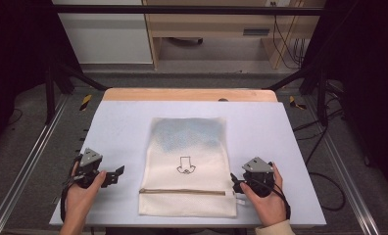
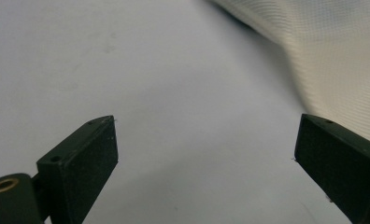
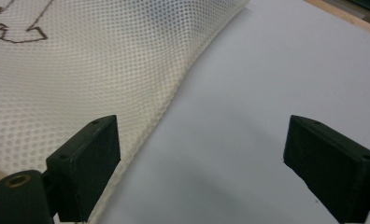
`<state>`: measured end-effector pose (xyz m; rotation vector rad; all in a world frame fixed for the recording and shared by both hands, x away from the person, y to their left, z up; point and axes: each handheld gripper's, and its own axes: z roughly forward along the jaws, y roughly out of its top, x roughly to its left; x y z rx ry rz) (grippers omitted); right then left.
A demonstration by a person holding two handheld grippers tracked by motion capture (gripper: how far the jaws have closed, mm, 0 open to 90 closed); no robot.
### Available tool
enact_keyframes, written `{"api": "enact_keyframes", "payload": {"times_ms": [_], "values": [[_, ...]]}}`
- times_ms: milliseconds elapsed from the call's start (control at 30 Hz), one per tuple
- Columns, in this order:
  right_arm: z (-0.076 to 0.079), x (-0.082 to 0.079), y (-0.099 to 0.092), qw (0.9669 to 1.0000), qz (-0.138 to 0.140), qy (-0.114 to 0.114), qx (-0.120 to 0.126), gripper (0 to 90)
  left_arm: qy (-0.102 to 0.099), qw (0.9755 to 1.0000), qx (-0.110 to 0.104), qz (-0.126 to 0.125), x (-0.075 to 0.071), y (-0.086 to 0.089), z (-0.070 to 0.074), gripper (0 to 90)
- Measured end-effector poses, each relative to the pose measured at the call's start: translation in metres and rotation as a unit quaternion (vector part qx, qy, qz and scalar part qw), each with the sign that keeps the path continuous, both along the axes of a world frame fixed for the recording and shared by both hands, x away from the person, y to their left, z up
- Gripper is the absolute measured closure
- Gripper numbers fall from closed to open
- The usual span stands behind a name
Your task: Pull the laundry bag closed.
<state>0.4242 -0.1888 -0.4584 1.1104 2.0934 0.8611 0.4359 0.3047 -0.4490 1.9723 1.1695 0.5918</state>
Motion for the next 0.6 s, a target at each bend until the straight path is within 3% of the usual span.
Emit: {"api": "enact_keyframes", "payload": {"times_ms": [67, 100, 133, 167, 200, 233, 333, 400, 500, 600], "values": [[0.000, -0.001, 0.001, 0.9999, 0.007, 0.007, 0.005, 13.6, 0.004, 0.9999, 0.010, -0.010, -0.007, -0.001, 0.003, 7.5], [-0.001, -0.002, 0.004, 0.9996, 0.015, 0.024, 0.007, 13.7, 0.003, 0.9994, 0.015, -0.032, -0.019, -0.002, 0.008, 9.4], [-0.001, -0.002, 0.005, 0.9994, 0.020, 0.029, 0.007, 13.6, 0.003, 0.9994, 0.015, -0.032, -0.019, -0.002, 0.008, 10.9], [-0.002, -0.003, 0.008, 0.9992, 0.022, 0.034, 0.006, 12.4, -0.001, 0.9983, 0.041, -0.041, -0.031, -0.003, 0.009, 10.9], [-0.002, -0.003, 0.009, 0.9990, 0.026, 0.035, 0.004, 11.3, -0.001, 0.9983, 0.041, -0.041, -0.031, -0.003, 0.009, 10.8], [-0.002, -0.004, 0.011, 0.9988, 0.030, 0.038, 0.002, 10.6, 0.001, 0.9973, 0.059, -0.045, -0.038, -0.002, 0.005, 10.5], [-0.001, -0.007, 0.017, 0.9982, 0.043, 0.042, 0.003, 8.5, 0.010, 0.9975, 0.053, -0.046, -0.036, -0.002, 0.001, 9.0], [0.001, -0.009, 0.023, 0.9975, 0.058, 0.042, -0.004, 7.9, 0.000, 0.9973, 0.067, -0.032, -0.029, -0.001, 0.001, 7.1], [0.003, -0.011, 0.028, 0.9967, 0.070, 0.039, -0.013, 8.5, -0.004, 0.9976, 0.067, -0.018, -0.027, 0.002, 0.001, 6.3], [0.012, -0.012, 0.038, 0.9945, 0.093, 0.047, -0.011, 11.8, 0.007, 0.9984, 0.055, -0.007, -0.027, 0.009, 0.002, 6.2]]}}
